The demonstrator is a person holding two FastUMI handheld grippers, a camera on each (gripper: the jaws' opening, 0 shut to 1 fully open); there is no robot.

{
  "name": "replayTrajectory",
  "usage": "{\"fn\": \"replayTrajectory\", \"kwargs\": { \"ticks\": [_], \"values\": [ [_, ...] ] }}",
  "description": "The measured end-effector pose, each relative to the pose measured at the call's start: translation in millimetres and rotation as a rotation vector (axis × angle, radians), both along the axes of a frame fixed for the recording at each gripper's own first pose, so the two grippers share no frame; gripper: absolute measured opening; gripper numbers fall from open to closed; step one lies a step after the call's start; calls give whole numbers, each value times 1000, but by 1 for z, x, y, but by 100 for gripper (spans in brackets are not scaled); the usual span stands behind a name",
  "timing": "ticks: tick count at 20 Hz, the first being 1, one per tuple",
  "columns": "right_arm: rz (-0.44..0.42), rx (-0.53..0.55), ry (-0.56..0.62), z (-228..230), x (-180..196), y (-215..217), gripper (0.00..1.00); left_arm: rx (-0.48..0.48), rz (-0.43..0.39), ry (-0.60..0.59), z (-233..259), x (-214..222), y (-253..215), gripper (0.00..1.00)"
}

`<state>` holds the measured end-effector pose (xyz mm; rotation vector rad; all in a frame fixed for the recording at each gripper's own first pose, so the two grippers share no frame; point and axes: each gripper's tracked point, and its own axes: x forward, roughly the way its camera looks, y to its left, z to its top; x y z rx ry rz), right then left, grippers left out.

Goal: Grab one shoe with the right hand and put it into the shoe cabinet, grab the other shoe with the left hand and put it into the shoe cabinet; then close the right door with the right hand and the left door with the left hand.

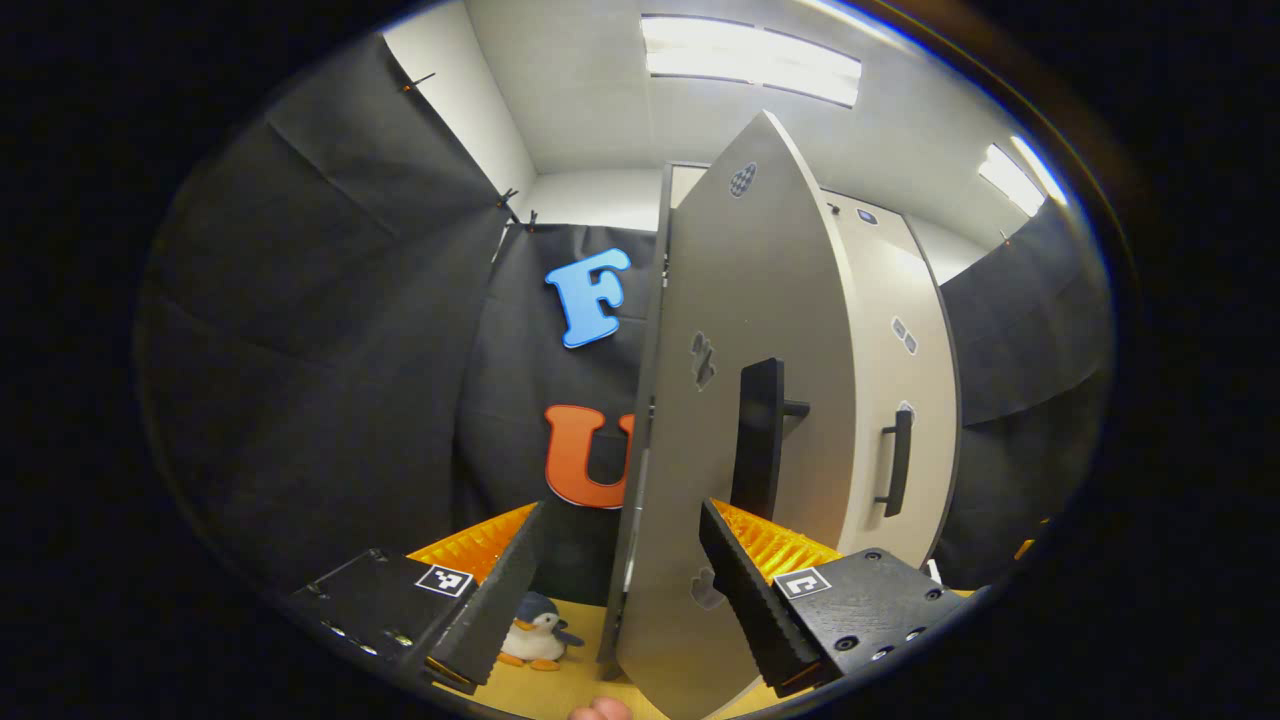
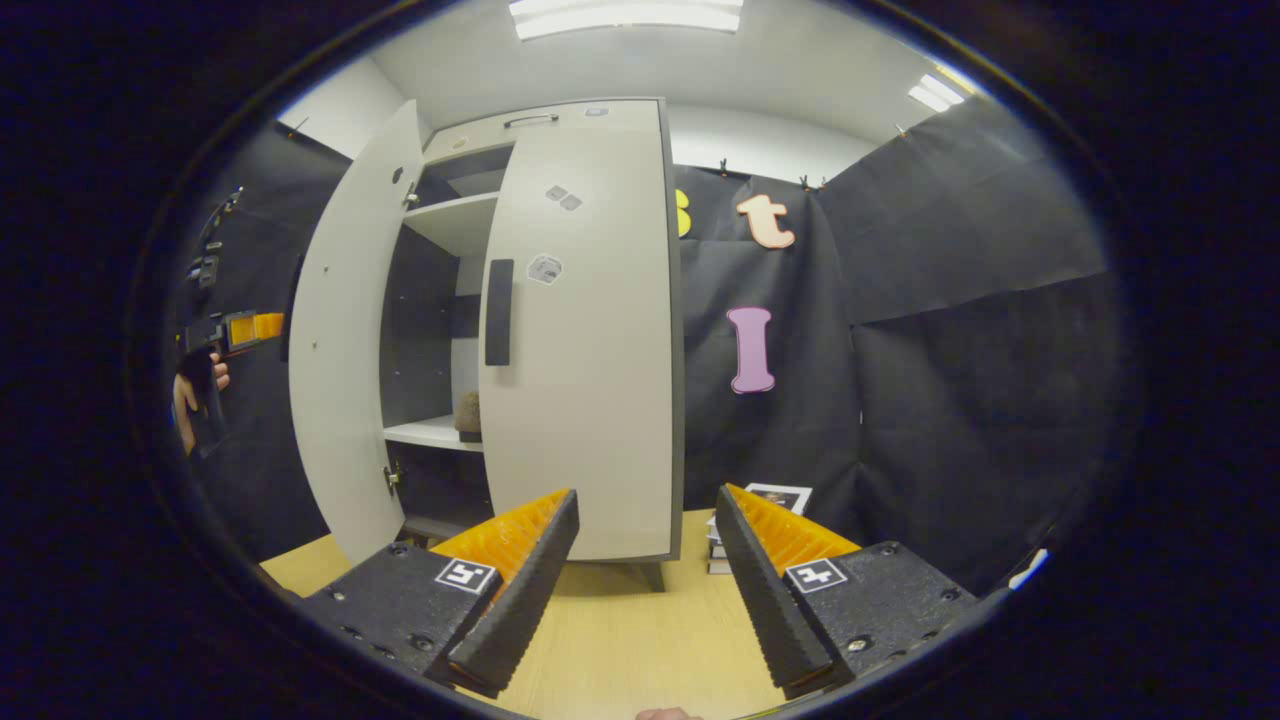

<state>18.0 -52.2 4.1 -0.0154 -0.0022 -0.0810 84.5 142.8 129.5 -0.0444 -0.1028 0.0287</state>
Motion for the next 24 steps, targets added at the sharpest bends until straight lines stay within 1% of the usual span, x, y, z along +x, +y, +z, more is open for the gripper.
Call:
{"fn": "replayTrajectory", "kwargs": {
  "ticks": [3,5,7,11,14,15,18,20,22,24],
  "values": [
    [-20,3,-3,-1,-1,-7,90,-18,-86,-3,-2,19,-37,93],
    [-40,12,-4,-1,-3,-14,90,-54,-148,1,-7,34,-65,93],
    [-61,21,-5,-2,-7,-21,90,-72,-175,20,-15,48,-80,94],
    [-107,42,-7,-6,-12,-40,91,-69,-163,2,-13,54,-84,94],
    [-119,60,0,-11,-12,-46,90,-76,-151,10,-10,50,-79,94],
    [-119,65,-2,-10,-12,-46,90,-69,-144,-5,-4,44,-78,95],
    [-105,58,-1,-10,-8,-40,89,-28,-129,-34,11,18,-80,95],
    [-86,49,5,-12,-5,-34,88,-6,-131,-20,18,5,-85,95],
    [-56,51,14,-17,-2,-22,89,13,-129,10,10,-12,-93,95],
    [-23,52,27,-21,-2,-10,89,31,-120,51,-10,-35,-103,95]
  ]
}}
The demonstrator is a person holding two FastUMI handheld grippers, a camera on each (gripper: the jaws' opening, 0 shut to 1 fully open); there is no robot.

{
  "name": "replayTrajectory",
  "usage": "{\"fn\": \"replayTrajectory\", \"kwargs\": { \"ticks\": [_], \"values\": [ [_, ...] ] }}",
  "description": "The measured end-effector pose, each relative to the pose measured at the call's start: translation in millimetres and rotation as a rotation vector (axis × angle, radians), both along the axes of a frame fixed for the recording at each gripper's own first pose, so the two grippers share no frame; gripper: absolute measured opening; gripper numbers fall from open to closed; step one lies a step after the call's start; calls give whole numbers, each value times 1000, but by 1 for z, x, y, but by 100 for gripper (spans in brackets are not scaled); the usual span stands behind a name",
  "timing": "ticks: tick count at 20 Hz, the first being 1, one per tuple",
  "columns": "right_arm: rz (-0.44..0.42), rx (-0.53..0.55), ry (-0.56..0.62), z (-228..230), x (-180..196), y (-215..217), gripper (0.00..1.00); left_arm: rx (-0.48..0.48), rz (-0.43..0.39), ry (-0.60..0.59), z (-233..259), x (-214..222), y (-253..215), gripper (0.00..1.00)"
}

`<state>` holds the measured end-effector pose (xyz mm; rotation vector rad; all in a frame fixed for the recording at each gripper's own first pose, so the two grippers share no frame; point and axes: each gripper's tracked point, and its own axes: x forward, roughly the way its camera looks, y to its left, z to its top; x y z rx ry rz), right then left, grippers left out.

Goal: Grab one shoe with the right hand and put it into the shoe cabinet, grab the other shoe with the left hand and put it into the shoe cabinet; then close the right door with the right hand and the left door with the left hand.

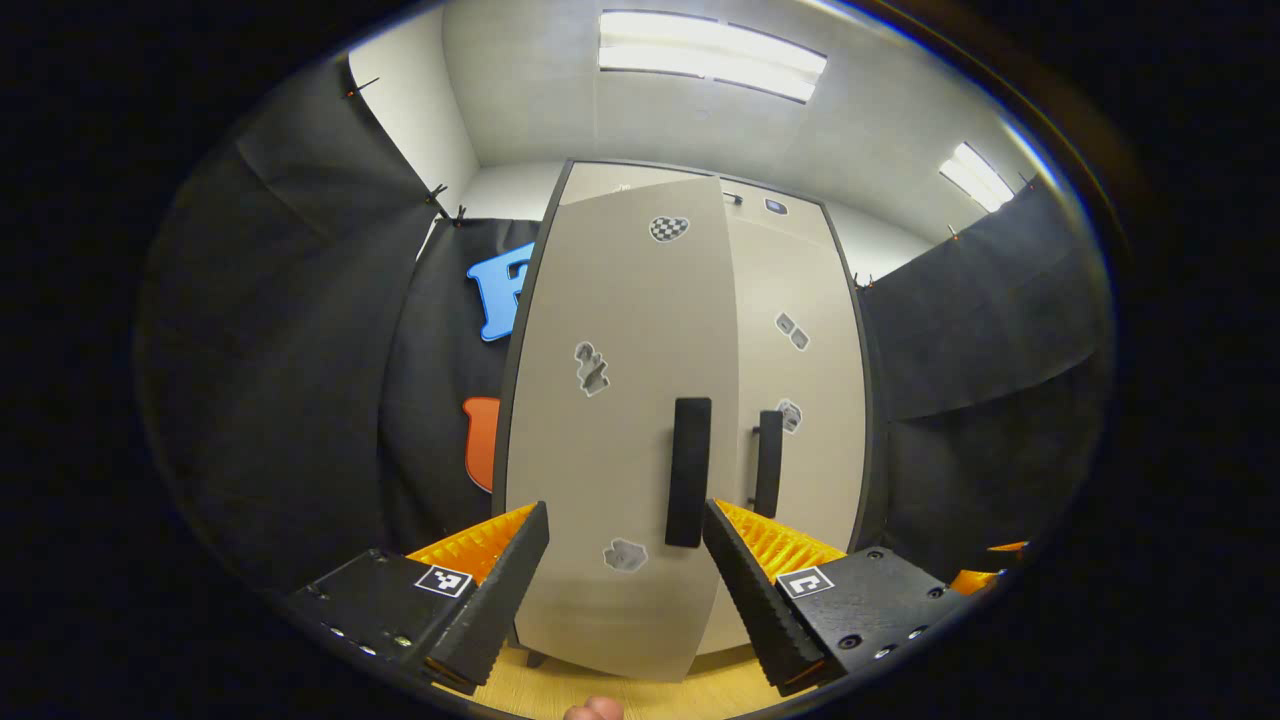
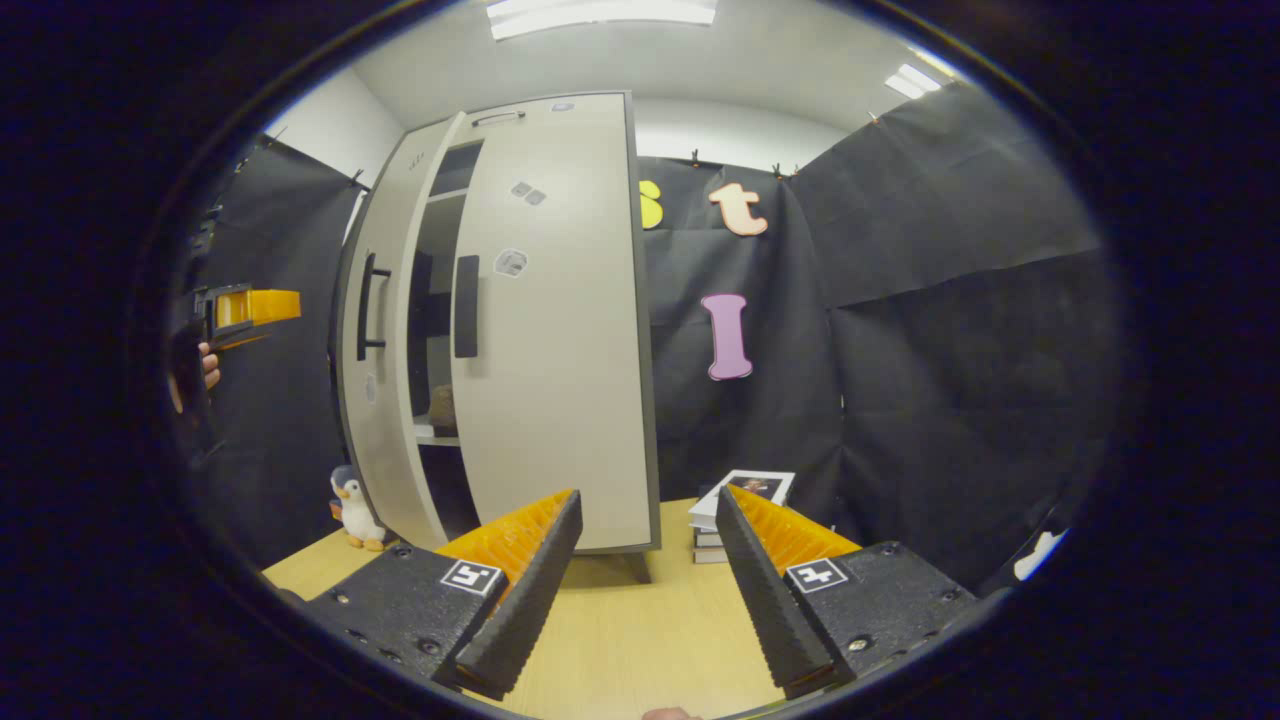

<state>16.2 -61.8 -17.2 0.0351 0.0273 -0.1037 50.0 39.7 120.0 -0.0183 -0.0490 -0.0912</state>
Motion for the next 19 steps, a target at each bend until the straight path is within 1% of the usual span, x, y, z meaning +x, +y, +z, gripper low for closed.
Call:
{"fn": "replayTrajectory", "kwargs": {
  "ticks": [2,4,6,8,10,12,15,19],
  "values": [
    [35,-4,15,-4,3,12,89,2,0,26,-22,-15,-14,95],
    [66,-6,29,-9,3,22,89,-20,4,44,-48,-30,-27,95],
    [83,-17,39,-14,0,30,89,-39,52,62,-75,-48,-28,95],
    [91,-28,48,-23,-3,34,89,-24,80,82,-103,-64,-32,95],
    [104,-29,59,-30,-6,39,89,-5,69,105,-122,-77,-40,95],
    [112,-27,71,-36,-8,41,89,-24,46,128,-134,-84,-50,95],
    [111,-16,65,-37,-13,40,90,-27,59,151,-141,-88,-47,95],
    [83,-20,71,-39,-12,34,90,-34,71,170,-146,-85,-44,95]
  ]
}}
